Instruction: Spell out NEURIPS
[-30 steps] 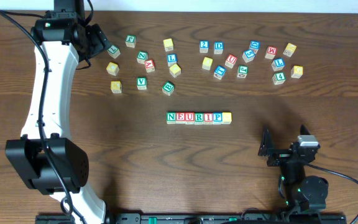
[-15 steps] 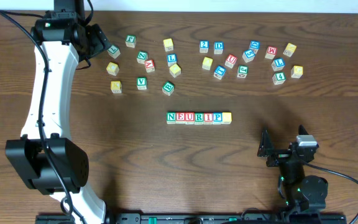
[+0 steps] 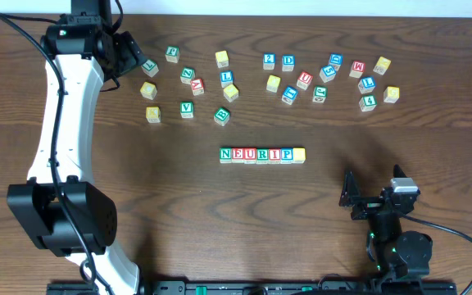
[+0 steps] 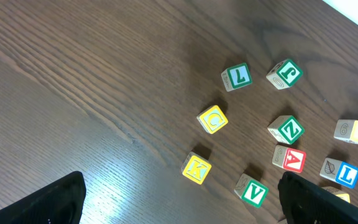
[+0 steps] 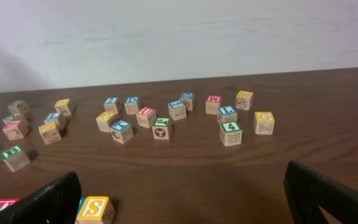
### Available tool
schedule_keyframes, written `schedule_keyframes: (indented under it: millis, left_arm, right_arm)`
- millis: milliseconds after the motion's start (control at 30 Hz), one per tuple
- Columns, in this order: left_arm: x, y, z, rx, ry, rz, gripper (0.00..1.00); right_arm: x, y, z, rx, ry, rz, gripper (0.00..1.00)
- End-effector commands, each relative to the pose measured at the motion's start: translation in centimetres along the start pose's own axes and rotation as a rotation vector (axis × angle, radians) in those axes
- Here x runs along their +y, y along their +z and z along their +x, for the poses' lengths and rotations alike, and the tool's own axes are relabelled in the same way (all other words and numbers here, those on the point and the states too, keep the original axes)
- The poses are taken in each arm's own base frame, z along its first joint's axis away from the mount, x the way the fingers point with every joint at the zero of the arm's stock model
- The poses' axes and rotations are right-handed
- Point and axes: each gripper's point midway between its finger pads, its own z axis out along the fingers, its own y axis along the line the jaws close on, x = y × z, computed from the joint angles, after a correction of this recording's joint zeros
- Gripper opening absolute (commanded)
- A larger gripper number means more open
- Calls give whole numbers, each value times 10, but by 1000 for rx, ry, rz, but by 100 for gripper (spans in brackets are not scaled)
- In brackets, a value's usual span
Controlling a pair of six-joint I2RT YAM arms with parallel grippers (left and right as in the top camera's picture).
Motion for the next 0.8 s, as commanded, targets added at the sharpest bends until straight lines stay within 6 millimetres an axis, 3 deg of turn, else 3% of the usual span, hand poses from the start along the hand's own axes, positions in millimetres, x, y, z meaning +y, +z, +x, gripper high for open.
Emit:
schedule_keyframes:
  millis: [0,200,500,600,767]
  left_arm:
    - [3,4,1,6,6,-19,97]
    - [5,-8,0,-8,4,-11,98]
    - [4,-81,-18,-215,36,111,98]
    - [-1,-94,-12,-296,125,197,98]
    - [-1,-109,19,-439,268,328,98]
  right_arm:
    - [2,0,1,0,-7,-8,99]
    - [2,0,1,0,-7,-8,99]
    - [2,0,1,0,-7,-8,99]
    - [2,0,1,0,-7,-8,99]
    - [2,0,1,0,-7,-8,99]
